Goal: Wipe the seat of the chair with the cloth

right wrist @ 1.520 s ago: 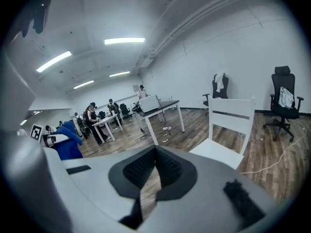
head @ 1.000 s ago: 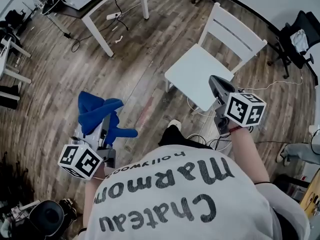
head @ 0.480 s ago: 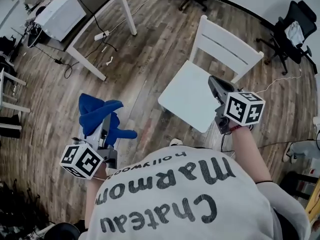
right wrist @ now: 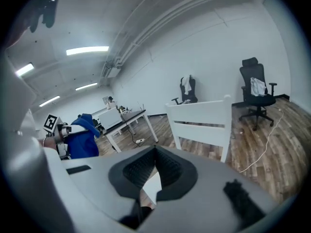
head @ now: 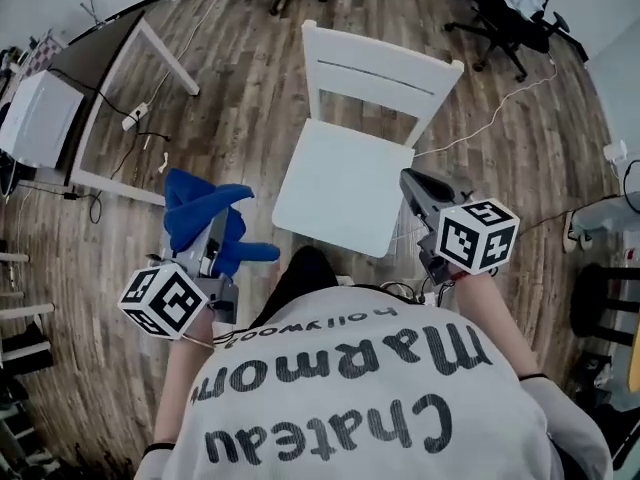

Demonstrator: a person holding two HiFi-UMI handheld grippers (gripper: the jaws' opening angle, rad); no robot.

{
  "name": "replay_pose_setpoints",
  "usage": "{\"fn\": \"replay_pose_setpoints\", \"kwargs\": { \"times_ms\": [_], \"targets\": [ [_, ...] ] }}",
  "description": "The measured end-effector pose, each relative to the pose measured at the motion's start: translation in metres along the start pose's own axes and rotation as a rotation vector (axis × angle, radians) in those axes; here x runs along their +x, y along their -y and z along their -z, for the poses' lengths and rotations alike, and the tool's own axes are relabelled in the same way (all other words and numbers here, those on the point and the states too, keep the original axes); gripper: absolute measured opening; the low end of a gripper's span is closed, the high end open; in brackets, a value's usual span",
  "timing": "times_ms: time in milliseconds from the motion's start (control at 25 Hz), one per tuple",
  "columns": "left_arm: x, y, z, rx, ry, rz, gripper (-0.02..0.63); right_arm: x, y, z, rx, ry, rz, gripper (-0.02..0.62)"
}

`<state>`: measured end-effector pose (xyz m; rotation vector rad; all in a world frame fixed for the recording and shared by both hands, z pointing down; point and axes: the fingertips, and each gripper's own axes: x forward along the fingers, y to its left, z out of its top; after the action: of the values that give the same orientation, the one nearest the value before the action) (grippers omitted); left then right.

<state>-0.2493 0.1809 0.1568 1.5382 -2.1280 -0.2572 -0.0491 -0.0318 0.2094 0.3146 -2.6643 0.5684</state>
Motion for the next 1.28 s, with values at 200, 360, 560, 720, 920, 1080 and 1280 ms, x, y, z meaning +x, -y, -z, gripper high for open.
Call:
{"fn": "replay_pose_setpoints", "kwargs": {
  "times_ms": [200,360,560,720,920,1080,1280],
  "targets": [
    [0.071,0.022,0.001,0.004,-0.075,0.112,0.138,-0.024,0.038,0.015,0.101,0.014,0.131,0.012],
    [0.116,0.023,0.005,0.013,-0.158,0.14,0.14,-0.035,0.071,0.023,0.288,0.056,0.207,0.012],
    [0.178,0.013,0.014,0.003,-0.27,0.19,0.14,-0.024,0.099,0.037,0.421,0.059,0.298,0.012],
    [0.226,-0.007,0.039,-0.004,-0.391,0.206,0.141,-0.001,0.115,0.057,0.498,0.006,0.369,0.012],
    [0.278,-0.047,0.091,-0.025,-0.539,0.203,0.14,0.026,0.128,0.085,0.613,-0.028,0.477,0.012],
    [0.31,-0.072,0.128,-0.015,-0.602,0.205,0.14,0.048,0.133,0.102,0.676,-0.017,0.517,0.012],
    [0.347,-0.094,0.151,0.007,-0.588,0.195,0.14,0.067,0.142,0.124,0.723,-0.028,0.532,0.012]
  ]
}}
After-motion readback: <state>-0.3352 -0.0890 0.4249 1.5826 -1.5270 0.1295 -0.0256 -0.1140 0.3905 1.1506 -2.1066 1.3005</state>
